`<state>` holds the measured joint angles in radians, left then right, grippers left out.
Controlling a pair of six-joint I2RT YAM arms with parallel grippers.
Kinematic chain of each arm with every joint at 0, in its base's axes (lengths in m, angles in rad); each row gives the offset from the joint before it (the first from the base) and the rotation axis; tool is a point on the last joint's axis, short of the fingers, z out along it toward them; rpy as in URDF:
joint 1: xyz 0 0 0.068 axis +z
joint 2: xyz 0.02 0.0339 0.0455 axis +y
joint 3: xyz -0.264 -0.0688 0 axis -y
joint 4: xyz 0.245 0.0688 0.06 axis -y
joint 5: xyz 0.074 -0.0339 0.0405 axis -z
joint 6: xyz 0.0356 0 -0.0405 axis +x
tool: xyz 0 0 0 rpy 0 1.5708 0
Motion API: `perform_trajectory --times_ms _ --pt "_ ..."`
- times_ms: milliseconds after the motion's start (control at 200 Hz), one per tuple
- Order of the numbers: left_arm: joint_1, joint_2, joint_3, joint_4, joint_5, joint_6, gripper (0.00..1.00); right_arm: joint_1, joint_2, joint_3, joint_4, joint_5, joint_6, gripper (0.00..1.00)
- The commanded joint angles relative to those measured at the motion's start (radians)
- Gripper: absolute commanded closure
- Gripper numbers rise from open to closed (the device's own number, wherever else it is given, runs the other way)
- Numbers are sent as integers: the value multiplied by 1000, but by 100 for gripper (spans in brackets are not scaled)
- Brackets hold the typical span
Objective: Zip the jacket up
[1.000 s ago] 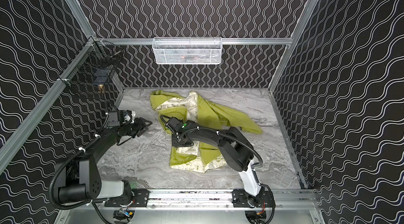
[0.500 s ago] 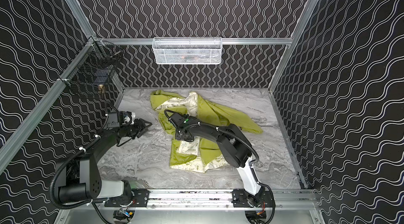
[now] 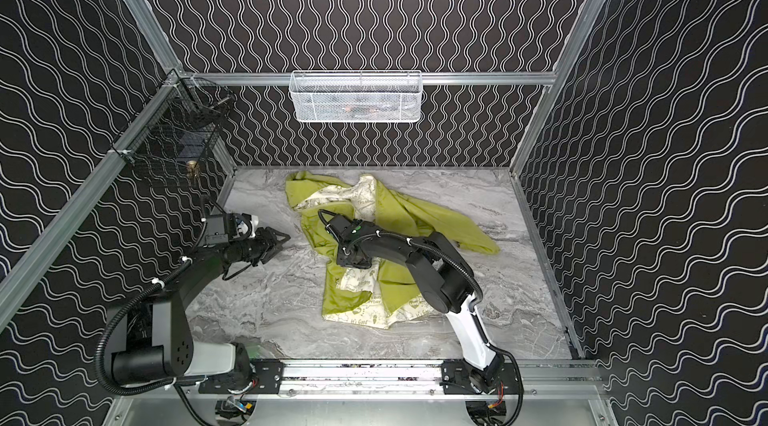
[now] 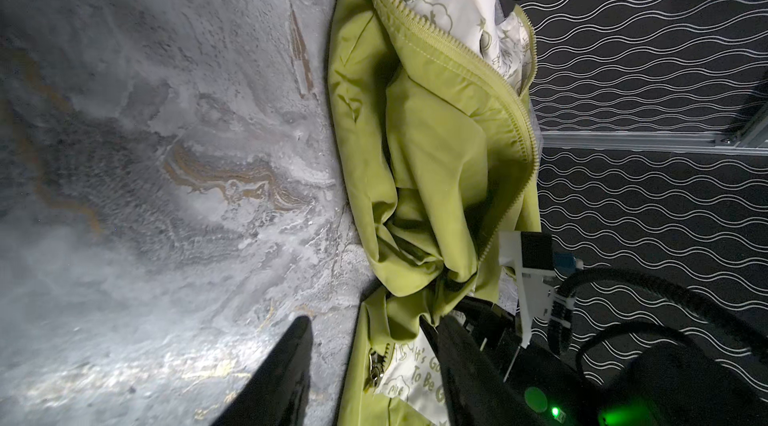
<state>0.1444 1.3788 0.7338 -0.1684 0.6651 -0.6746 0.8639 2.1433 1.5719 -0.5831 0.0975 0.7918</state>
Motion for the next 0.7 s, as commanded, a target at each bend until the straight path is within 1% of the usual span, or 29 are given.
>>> perform_trajectory --times_ms 0,120,190,330,510,596,611,696 --pt "2 3 11 23 13 4 47 -12 -15 -36 19 -7 1 73" --pt "2 23 28 38 18 -8 47 -18 -55 -78 51 -14 -5 84" --pt "2 38 46 38 18 -11 47 -20 -82 -91 61 -13 -15 88" --pt "1 70 93 46 21 -24 46 -20 -141 -107 74 -22 -32 93" --pt "-4 145 153 100 35 -80 46 -19 -219 -145 102 -81 -55 100" --pt "-5 196 176 152 39 -124 46 -18 -239 -166 108 -101 -66 100" --pt "-5 205 180 162 39 -133 45 -19 -267 -169 108 -103 -68 100" --pt "-6 269 202 223 31 -183 45 -18 -302 -195 111 -125 -80 100"
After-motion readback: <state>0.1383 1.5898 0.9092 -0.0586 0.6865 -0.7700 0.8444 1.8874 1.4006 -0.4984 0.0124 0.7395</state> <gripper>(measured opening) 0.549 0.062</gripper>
